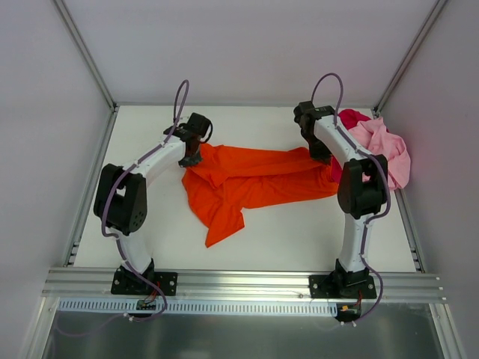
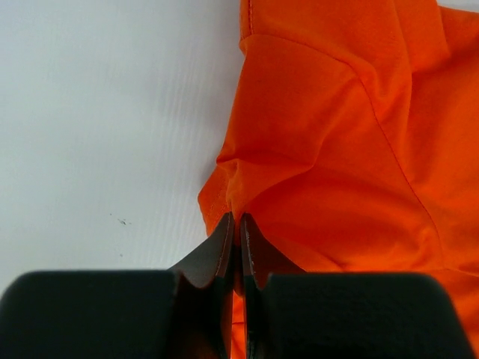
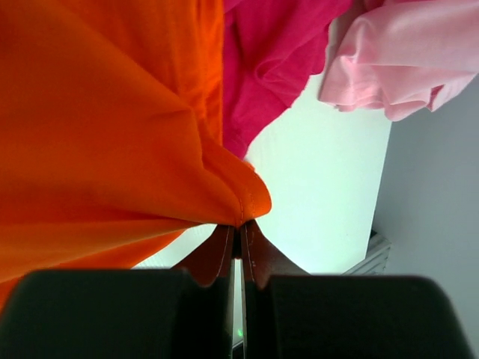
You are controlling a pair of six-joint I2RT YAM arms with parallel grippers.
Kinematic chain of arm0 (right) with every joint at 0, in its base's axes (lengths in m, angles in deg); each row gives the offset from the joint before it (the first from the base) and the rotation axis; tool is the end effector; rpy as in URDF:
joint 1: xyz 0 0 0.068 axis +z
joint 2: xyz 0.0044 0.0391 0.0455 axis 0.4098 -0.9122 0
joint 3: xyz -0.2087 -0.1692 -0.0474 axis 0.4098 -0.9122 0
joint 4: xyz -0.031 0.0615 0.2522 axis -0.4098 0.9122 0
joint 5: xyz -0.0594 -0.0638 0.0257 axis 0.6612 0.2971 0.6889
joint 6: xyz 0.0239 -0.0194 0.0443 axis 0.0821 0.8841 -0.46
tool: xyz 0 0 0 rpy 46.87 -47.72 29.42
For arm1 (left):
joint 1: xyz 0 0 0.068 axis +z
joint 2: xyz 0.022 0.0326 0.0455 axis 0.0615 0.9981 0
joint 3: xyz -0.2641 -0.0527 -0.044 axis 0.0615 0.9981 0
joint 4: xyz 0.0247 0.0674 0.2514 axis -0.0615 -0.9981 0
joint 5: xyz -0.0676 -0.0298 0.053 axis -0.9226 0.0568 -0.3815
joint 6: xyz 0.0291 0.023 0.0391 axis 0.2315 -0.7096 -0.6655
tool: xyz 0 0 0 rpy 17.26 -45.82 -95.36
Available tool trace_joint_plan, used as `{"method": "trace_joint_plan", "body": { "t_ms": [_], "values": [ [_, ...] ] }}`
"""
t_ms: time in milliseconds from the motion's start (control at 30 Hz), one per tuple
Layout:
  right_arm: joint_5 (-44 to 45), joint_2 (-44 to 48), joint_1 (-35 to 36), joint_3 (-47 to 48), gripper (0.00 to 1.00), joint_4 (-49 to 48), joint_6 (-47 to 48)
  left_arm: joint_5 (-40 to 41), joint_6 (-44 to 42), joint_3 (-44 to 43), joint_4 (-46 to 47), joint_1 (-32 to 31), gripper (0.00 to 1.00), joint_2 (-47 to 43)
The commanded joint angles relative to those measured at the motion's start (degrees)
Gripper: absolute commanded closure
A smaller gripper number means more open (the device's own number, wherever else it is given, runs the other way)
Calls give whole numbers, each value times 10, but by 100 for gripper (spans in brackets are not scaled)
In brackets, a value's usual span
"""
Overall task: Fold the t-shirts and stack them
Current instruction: Fold the flattened tshirt in 1/3 of the way
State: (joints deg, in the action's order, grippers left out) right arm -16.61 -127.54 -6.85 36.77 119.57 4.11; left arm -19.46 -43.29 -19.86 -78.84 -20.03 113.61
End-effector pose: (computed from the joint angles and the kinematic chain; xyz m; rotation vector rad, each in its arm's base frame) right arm 0.4035 0.1052 0.2473 -0.2810 2.7074 -0.7692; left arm 0.3601 -0.1409 0.2405 -0.3274 2.4668 0.1682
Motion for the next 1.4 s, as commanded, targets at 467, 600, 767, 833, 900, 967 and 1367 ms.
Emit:
{"method": "trace_joint_plan", "body": {
  "t_ms": [467, 600, 767, 833, 900, 967, 1367],
  "values": [
    [-22, -81, -36, 285, 99, 56, -22, 0, -9, -202, -21, 44, 100, 49],
    [-24, -76, -36, 279, 99, 27, -22, 0, -10, -293, -50, 54, 100, 99],
    [14, -23, -36, 150, 99, -69, -8, -8, -6, -300, -57, 59, 100, 135],
    [25, -7, -36, 107, 99, -97, -4, -9, -4, -278, -49, 59, 100, 130],
    [22, -7, -38, 94, 99, -104, -4, -15, -5, -268, -41, 61, 100, 131],
    [19, -21, -38, 99, 99, -92, -11, -12, -8, -269, -47, 61, 100, 139],
    [-7, 0, -40, 23, 99, -82, 9, -9, -31, -161, -31, 61, 100, 72]
  ]
}}
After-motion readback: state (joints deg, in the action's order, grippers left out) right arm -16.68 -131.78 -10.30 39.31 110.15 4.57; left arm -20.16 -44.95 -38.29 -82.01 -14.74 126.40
